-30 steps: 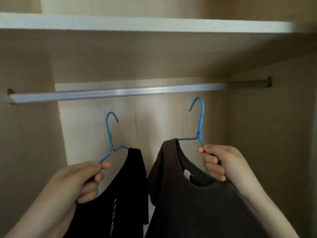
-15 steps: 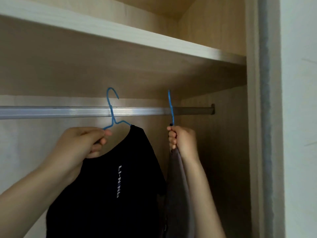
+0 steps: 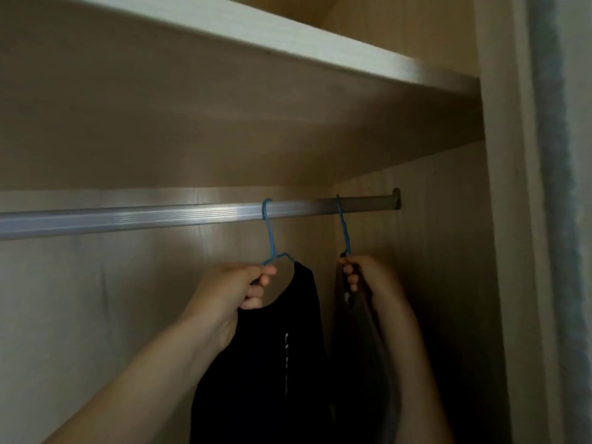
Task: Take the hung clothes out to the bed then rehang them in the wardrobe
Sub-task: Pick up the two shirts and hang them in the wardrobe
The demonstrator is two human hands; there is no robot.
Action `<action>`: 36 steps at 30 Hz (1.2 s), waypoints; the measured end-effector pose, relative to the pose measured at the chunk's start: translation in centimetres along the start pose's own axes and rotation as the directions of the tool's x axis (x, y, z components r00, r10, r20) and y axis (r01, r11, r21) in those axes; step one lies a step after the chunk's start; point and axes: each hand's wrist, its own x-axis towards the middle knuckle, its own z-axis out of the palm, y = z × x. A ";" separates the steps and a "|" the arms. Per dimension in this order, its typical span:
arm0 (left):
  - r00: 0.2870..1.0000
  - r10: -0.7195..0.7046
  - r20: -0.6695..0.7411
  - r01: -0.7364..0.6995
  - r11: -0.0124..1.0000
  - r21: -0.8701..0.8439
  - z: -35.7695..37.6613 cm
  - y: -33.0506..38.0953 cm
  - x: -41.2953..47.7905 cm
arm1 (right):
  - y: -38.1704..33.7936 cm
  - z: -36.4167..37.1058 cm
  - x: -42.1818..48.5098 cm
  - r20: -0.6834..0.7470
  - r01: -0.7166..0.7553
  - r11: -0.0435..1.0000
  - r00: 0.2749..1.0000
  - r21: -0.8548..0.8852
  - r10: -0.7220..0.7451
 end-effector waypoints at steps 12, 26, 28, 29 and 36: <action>0.985 -0.108 0.134 0.133 0.971 -0.197 6.1 -2.0 3.0 | -0.3 -2.3 -0.5 -0.043 0.007 1.000 0.999 -0.001 -0.007; 0.983 -0.078 0.167 0.096 0.990 -0.104 7.5 -3.3 5.3 | 0.7 -2.5 1.0 -0.189 0.095 0.995 0.978 0.030 -0.088; 0.978 -0.080 0.191 0.100 0.990 -0.096 7.5 -3.2 5.1 | 0.5 -2.3 0.1 -0.182 0.061 0.998 0.982 0.021 -0.056; 0.977 -0.081 0.199 0.099 0.992 -0.079 7.4 -3.1 5.0 | 0.3 -2.1 -0.8 -0.172 0.036 0.999 0.985 0.029 -0.031; 0.969 0.114 0.217 -0.149 0.977 0.152 4.7 -2.9 2.4 | -1.3 1.2 -10.9 -0.299 0.240 0.910 0.889 -0.337 -0.345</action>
